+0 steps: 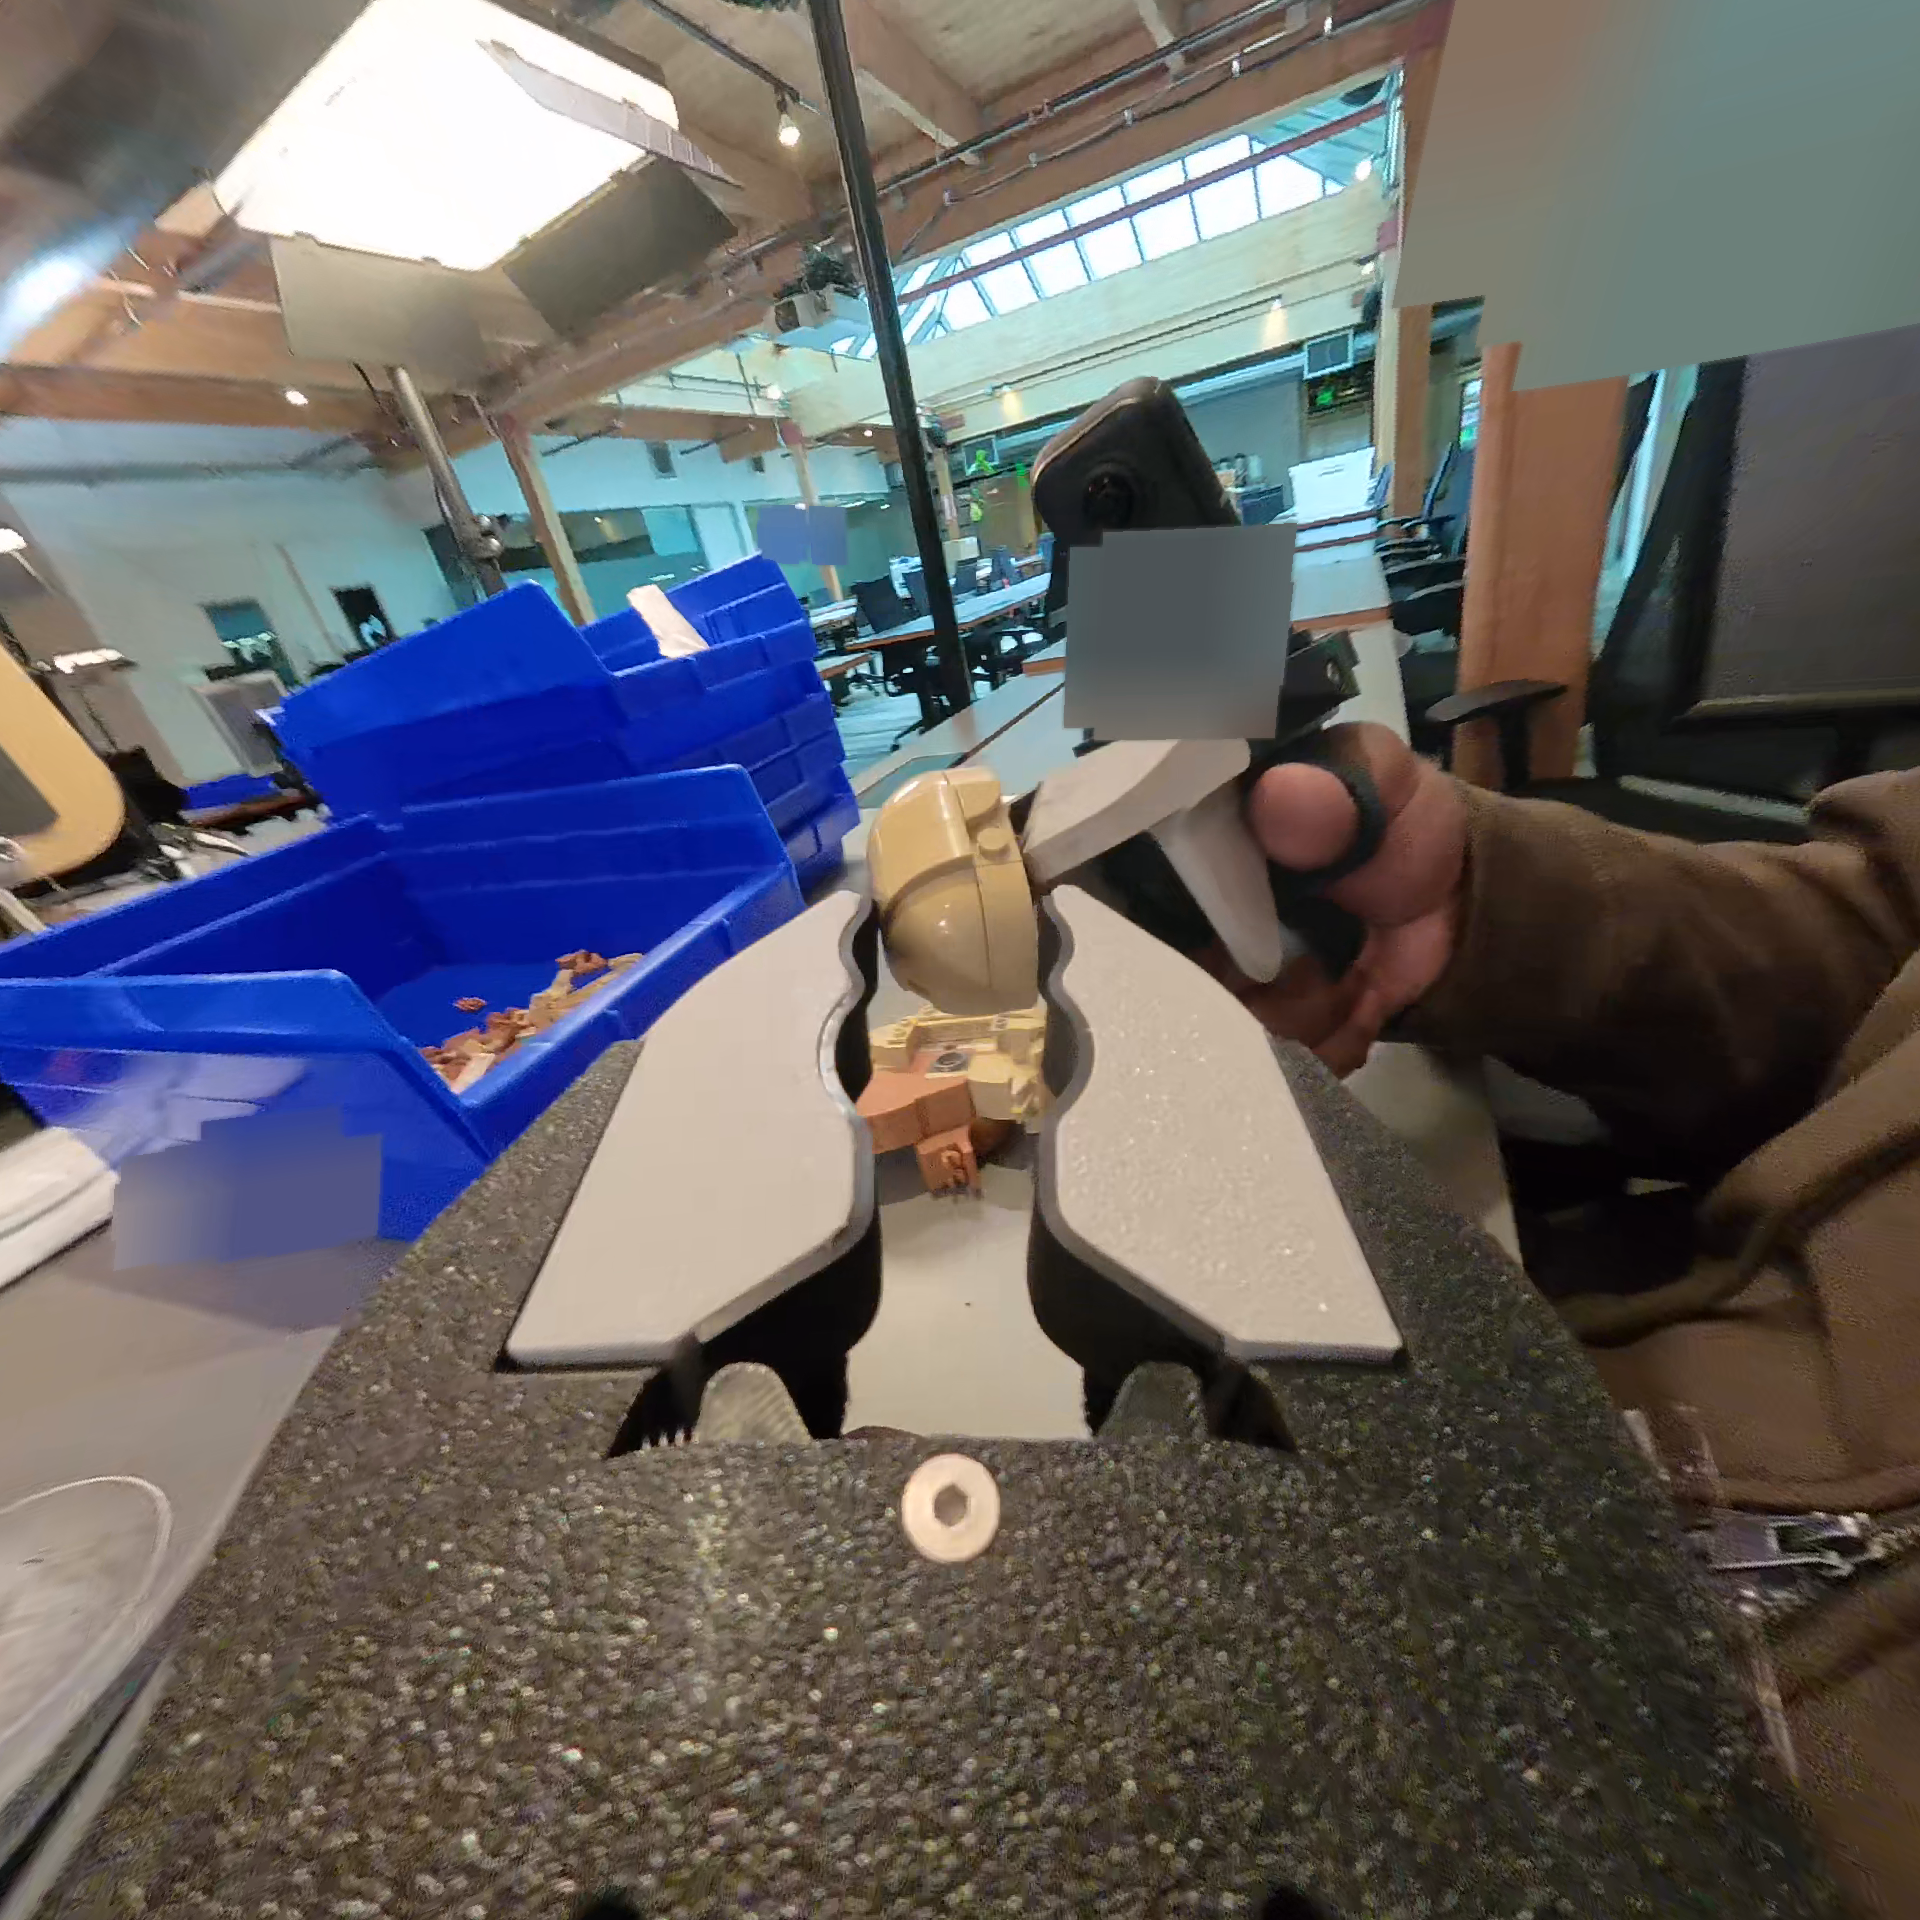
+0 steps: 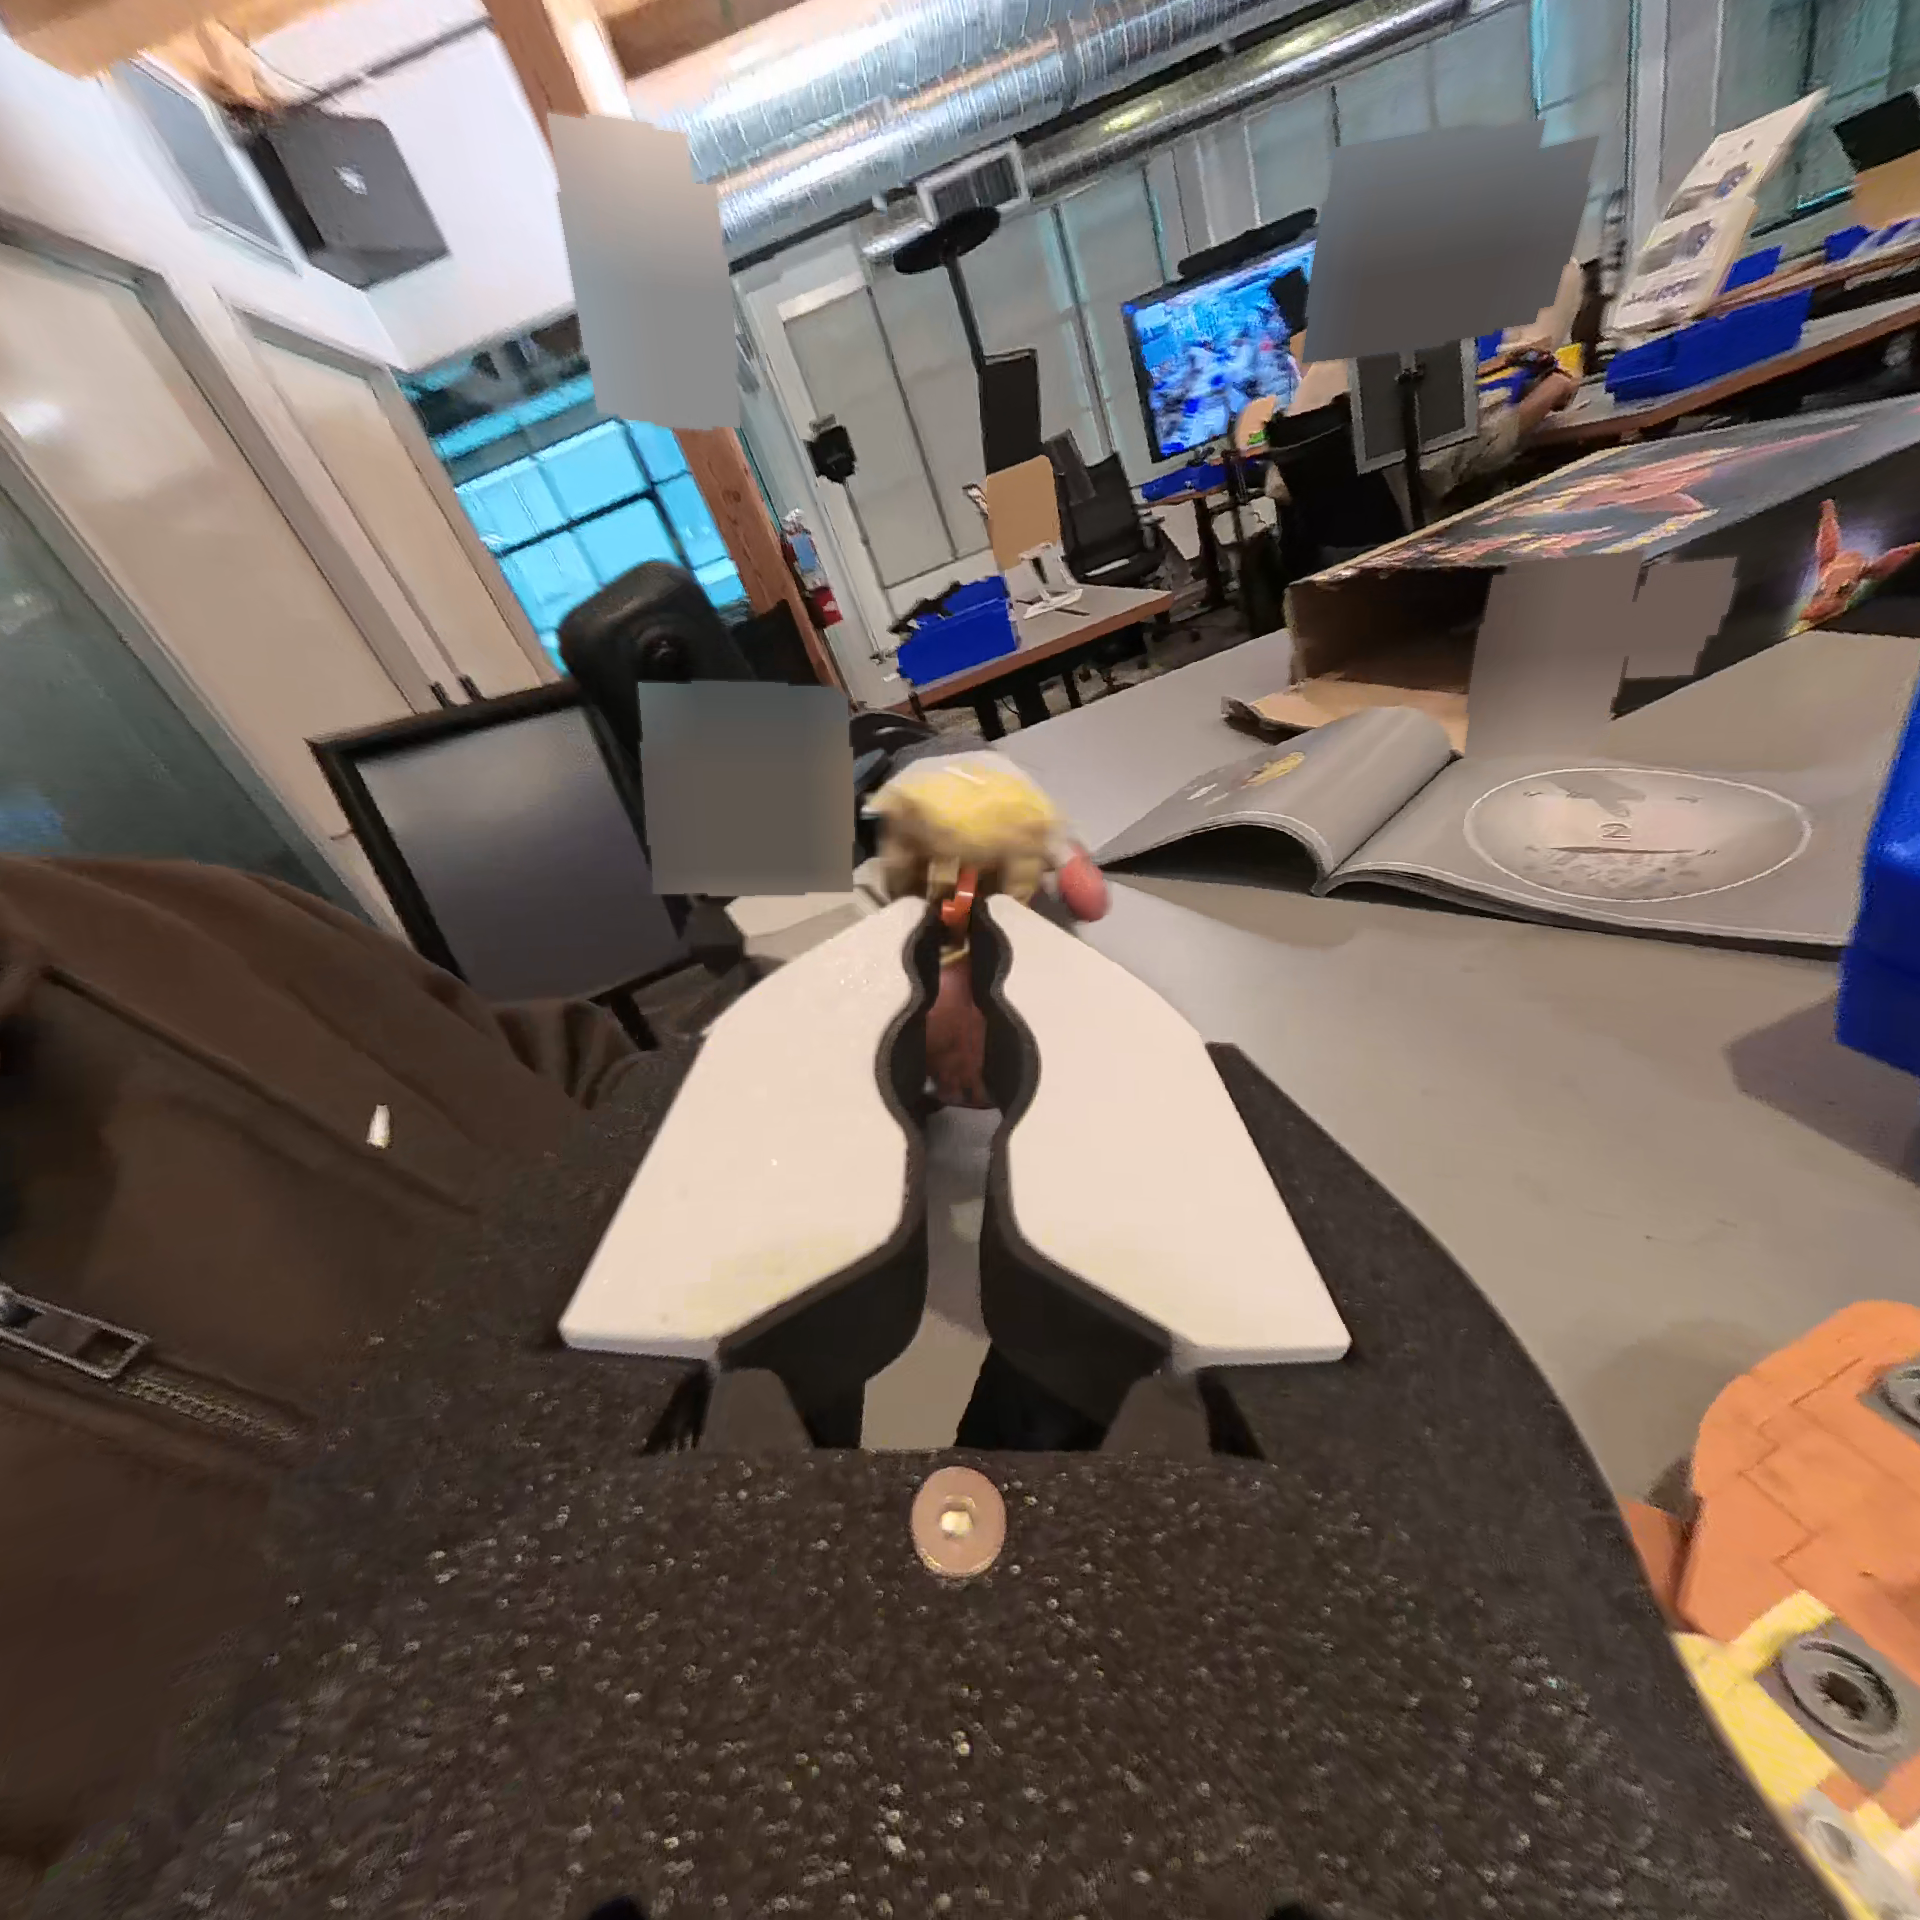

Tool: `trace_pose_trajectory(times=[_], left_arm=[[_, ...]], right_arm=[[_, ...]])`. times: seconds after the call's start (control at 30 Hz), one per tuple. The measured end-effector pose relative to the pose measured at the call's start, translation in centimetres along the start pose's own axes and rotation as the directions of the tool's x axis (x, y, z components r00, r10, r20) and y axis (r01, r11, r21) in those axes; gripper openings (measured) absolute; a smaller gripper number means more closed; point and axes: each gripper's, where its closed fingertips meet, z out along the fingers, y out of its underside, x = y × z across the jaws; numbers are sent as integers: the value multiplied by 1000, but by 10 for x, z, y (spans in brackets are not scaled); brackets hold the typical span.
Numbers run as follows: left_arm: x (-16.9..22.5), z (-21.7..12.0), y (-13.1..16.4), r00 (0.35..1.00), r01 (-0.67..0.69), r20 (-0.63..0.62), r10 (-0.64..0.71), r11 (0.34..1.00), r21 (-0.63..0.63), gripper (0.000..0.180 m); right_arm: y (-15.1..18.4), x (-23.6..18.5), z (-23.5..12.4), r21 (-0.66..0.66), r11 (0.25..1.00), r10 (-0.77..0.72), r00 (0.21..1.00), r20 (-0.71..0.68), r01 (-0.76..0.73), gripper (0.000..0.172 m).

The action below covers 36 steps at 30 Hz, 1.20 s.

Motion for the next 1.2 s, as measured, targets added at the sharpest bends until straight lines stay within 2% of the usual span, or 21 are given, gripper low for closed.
trace_pose_trajectory(times=[0.1, 0.27, 0.4, 0.47, 0.5, 0.57, 0.63, 0.73, 0.83, 0.87, 0.97, 1.03, 1.13, 1.2], left_arm=[[6, 0, 0, 988, 130, -90, -129, 991, 7, 27], [-5, -4, -1, 962, 262, -88, -258, 965, 33, 26], [-18, -5, 4, 953, 301, -21, -301, 953, 25, 27], [-29, -5, 14, 950, 307, 62, -305, 952, -14, 26], [-35, -6, 23, 952, 289, 121, -280, 955, -62, 27], [-48, -9, 47, 958, 201, 247, -146, 955, -216, 26], [-52, -12, 72, 958, 101, 287, 19, 911, -399, 27], [-48, -18, 112, 963, 56, 239, 122, 778, -626, 27], [-38, -21, 135, 977, 54, 179, 113, 683, -728, 22], [-38, -22, 137, 977, 41, 172, 130, 671, -741, 23], [-38, -21, 131, 976, 38, 177, 127, 700, -713, 32], [-40, -20, 114, 973, 80, 216, 78, 767, -637, 34], [-27, -11, 66, 976, 202, 153, -153, 898, -390, 35], [-15, -7, 30, 942, 334, 33, -334, 920, -208, 35]], right_arm=[[-1, 2, -1, -21, 998, -64, 998, -9, 64, 5], [-3, 11, -3, -45, 995, -92, 994, -60, 90, 5], [-2, 19, -4, -68, 993, -102, 990, -96, 96, 5], [-3, 22, -6, -87, 989, -126, 985, -121, 116, 5], [-4, 24, -7, -93, 987, -140, 981, -135, 128, 5], [-7, 28, -10, -106, 981, -177, 970, -167, 161, 5], [-9, 32, -13, -122, 970, -232, 950, -209, 210, 5], [-8, 41, -18, -168, 936, -347, 893, -286, 309, 5], [-4, 48, -20, -235, 882, -468, 813, -347, 408, 5], [-3, 49, -20, -252, 865, -500, 790, -356, 434, 5], [-1, 51, -19, -294, 809, -588, 712, -384, 510, 5], [-4, 50, -19, -312, 757, -652, 643, -401, 573, 5], [-8, 45, -17, -342, 636, -761, 491, -424, 691, 5], [-11, 36, -14, -358, 525, -827, 364, -427, 772, 5]])
